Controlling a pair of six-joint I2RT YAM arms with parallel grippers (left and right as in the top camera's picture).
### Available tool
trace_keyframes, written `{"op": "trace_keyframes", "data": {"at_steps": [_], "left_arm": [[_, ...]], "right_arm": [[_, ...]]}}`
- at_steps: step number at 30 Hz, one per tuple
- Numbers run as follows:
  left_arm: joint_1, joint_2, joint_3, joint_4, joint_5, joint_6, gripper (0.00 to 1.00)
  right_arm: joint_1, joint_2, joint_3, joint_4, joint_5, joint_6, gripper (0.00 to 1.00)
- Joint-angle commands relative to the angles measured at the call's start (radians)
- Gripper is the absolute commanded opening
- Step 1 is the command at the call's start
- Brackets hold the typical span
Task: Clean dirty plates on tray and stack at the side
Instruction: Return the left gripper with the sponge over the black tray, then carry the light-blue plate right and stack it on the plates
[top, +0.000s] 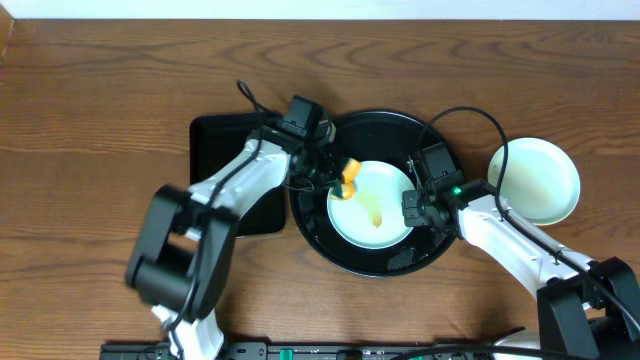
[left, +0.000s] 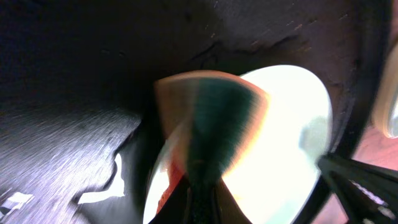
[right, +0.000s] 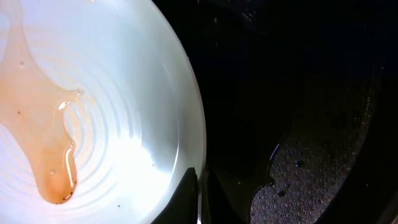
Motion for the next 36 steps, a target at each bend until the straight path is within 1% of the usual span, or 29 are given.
{"op": "trace_keyframes", "data": {"at_steps": [1,3,5,6,8,11,14,15,17,20,22,25,28,31,36], "left_arm": [[0.014,-0.113,0.0,-0.049,-0.077,-0.007,0.08],[0.015,-0.166,0.0,-0.104,-0.083,0.021,0.08],[0.016,-0.207,0.0,-0.169,-0.132,0.04,0.08],[0.016,-0.225,0.0,-0.203,-0.174,0.04,0.08],[0.017,-0.258,0.0,-0.272,-0.275,0.04,0.08],[0.026,-0.288,0.0,-0.346,-0.361,0.04,0.08],[0.042,-0.294,0.0,-0.388,-0.373,0.04,0.08],[0.047,-0.294,0.0,-0.398,-0.373,0.04,0.08],[0.056,-0.294,-0.001,-0.412,-0.373,0.04,0.08],[0.059,-0.294,-0.001,-0.416,-0.373,0.04,0.08],[0.059,-0.294,-0.001,-0.416,-0.373,0.04,0.08],[0.059,-0.294,-0.001,-0.415,-0.373,0.04,0.08],[0.059,-0.294,-0.001,-0.416,-0.373,0.04,0.08],[0.059,-0.294,-0.001,-0.416,-0.373,0.04,0.08],[0.059,-0.294,-0.001,-0.417,-0.377,0.047,0.08]], "right_arm": [[0.008,0.006,0.003,-0.012,0.022,-0.015,0.01],[0.008,0.006,0.003,-0.007,0.021,-0.015,0.02],[0.008,0.006,0.003,-0.002,0.021,-0.015,0.07],[0.008,0.006,0.003,-0.001,0.021,-0.015,0.12],[0.008,0.006,0.003,-0.001,0.021,-0.015,0.18],[0.008,0.006,0.003,-0.001,0.011,-0.014,0.32],[0.008,0.006,-0.005,0.007,-0.048,-0.014,0.34],[0.008,0.006,-0.009,0.01,-0.066,-0.014,0.33],[0.008,0.006,-0.018,0.01,-0.085,-0.01,0.3],[0.008,0.007,-0.034,0.014,-0.083,0.034,0.25],[0.008,0.007,-0.053,0.029,-0.083,0.065,0.23],[0.008,0.007,-0.089,0.064,-0.083,0.099,0.15],[0.008,0.007,-0.12,0.102,-0.084,0.151,0.1],[0.008,0.007,-0.126,0.124,-0.084,0.151,0.01],[0.001,0.005,-0.112,0.169,-0.06,0.138,0.01]]}}
